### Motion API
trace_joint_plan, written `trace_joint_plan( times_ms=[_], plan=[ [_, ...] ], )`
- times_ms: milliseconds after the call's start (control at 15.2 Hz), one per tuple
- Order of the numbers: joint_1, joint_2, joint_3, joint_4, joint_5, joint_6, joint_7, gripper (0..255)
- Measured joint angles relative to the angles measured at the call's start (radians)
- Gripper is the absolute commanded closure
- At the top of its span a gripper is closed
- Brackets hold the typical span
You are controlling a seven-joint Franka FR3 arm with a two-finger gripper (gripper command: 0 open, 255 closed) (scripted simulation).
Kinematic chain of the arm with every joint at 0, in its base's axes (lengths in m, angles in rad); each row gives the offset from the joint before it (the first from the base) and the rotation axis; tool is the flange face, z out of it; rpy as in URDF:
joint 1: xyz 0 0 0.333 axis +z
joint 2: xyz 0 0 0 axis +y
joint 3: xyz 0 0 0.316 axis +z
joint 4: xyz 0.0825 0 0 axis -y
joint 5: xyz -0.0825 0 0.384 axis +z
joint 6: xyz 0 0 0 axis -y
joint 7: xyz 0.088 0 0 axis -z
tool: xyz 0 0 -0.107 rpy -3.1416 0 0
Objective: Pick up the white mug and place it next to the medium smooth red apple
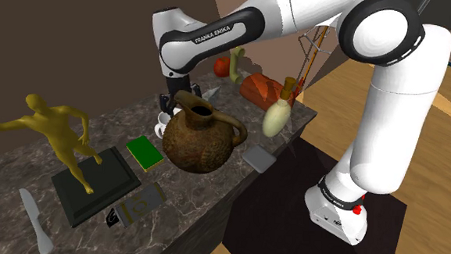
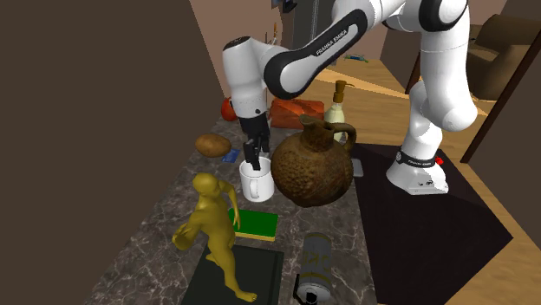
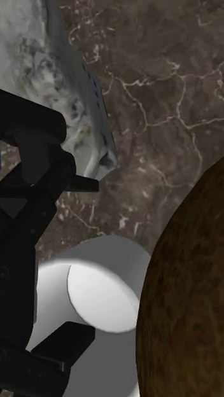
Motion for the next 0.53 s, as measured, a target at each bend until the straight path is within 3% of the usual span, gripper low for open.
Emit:
trace_joint_plan(
  times_ms=[528],
  plan=[
    [0.003, 0.014, 0.0, -0.032, -0.004, 0.046, 0.004, 0]
  ],
)
